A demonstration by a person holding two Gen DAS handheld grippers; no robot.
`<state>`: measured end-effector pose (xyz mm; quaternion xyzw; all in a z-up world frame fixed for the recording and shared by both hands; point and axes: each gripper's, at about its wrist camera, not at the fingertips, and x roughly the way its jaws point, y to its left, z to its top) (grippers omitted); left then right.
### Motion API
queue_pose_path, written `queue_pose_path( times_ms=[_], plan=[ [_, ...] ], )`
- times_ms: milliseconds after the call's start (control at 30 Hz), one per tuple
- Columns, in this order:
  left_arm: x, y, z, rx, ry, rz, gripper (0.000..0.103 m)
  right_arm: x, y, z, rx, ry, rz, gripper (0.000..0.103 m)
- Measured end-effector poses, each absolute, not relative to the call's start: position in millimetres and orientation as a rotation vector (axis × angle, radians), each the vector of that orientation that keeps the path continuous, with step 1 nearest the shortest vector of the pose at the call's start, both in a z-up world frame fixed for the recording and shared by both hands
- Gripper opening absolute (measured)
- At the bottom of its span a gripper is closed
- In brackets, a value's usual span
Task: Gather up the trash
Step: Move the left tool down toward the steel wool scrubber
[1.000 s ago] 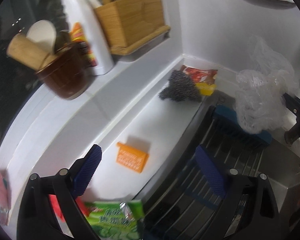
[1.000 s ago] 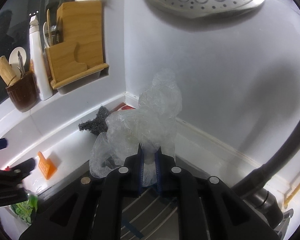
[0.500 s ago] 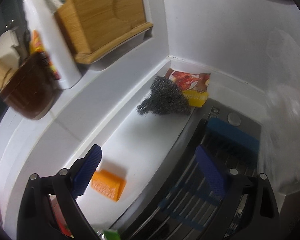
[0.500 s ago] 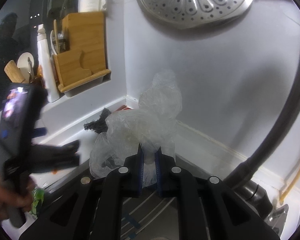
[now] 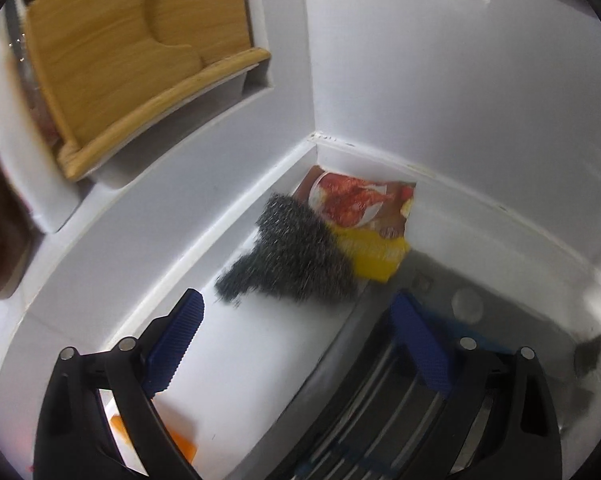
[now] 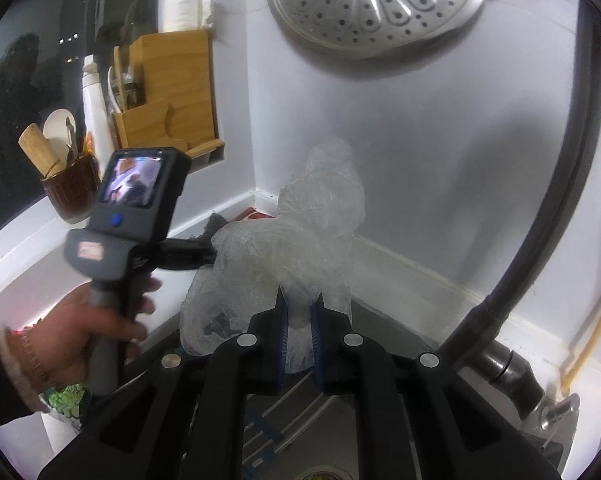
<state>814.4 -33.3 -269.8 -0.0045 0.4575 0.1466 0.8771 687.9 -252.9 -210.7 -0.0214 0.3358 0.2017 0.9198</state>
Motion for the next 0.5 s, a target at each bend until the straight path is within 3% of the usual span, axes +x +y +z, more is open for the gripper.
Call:
queue_pose_path(
  times_ms=[500],
  plan=[
    [842,-22,-307,-0.027,0.975,0.295,0.093,704,-238,-233,-0.008,0.738,0.399,0.010]
  ],
)
